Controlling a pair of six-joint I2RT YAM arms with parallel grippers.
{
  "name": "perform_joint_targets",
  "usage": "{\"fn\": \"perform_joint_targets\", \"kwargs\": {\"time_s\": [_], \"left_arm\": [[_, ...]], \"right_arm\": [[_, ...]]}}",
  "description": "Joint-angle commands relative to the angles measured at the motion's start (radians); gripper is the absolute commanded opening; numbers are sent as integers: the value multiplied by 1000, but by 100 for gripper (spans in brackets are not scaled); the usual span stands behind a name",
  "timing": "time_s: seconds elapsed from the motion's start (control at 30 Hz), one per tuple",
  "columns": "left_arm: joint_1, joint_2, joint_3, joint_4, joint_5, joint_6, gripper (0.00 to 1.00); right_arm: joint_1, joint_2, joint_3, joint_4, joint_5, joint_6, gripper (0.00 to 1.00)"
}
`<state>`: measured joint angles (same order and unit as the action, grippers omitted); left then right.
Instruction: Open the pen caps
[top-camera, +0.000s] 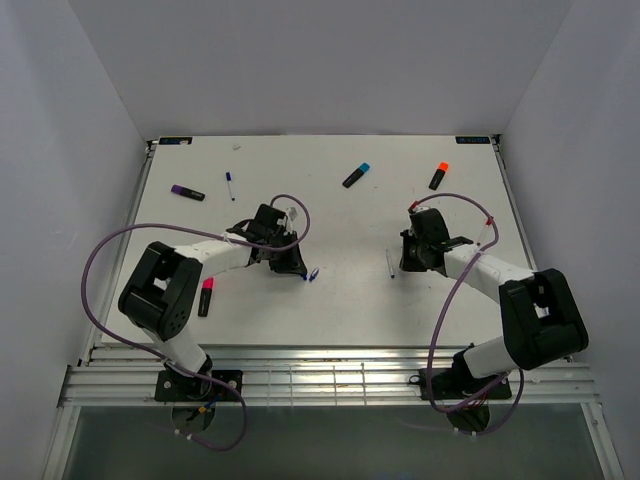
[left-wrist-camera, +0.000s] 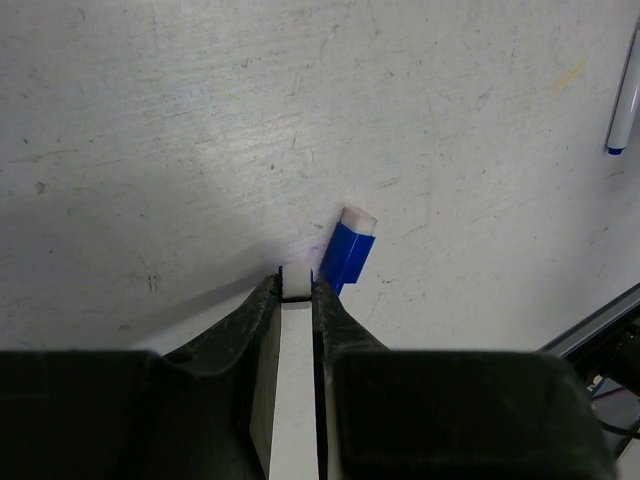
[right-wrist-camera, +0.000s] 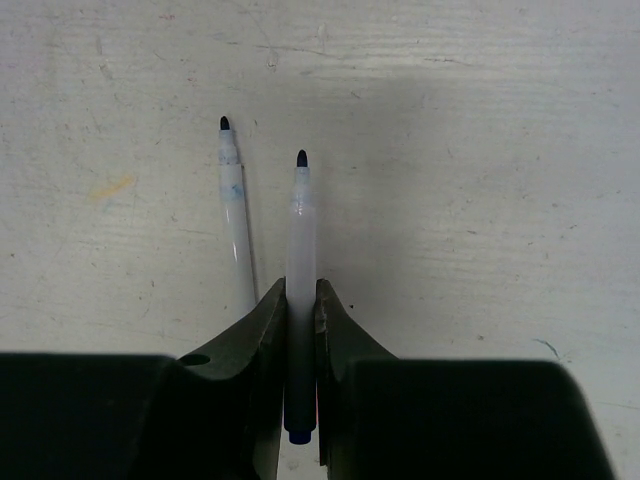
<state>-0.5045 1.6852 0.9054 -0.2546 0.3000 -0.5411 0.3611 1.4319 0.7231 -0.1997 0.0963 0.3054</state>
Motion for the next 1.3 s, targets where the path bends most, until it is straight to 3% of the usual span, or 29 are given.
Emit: {"fn": "perform_joint_targets", "kwargs": {"time_s": [0.0, 0.6, 1.03, 1.27], "left_arm": [[-3, 11, 33, 2, -9, 9, 25], [-3, 7, 15, -14, -32, -2, 52], [-3, -88, 0, -2, -24, -20, 58], [-3, -159, -7, 12, 17, -36, 62]], "right_arm": [[-2, 39, -10, 65, -49, -14, 9], [-4, 81, -7, 79, -59, -29, 31], [-2, 39, 39, 49, -63, -35, 35], [-4, -47, 88, -15, -40, -38, 49]]}}
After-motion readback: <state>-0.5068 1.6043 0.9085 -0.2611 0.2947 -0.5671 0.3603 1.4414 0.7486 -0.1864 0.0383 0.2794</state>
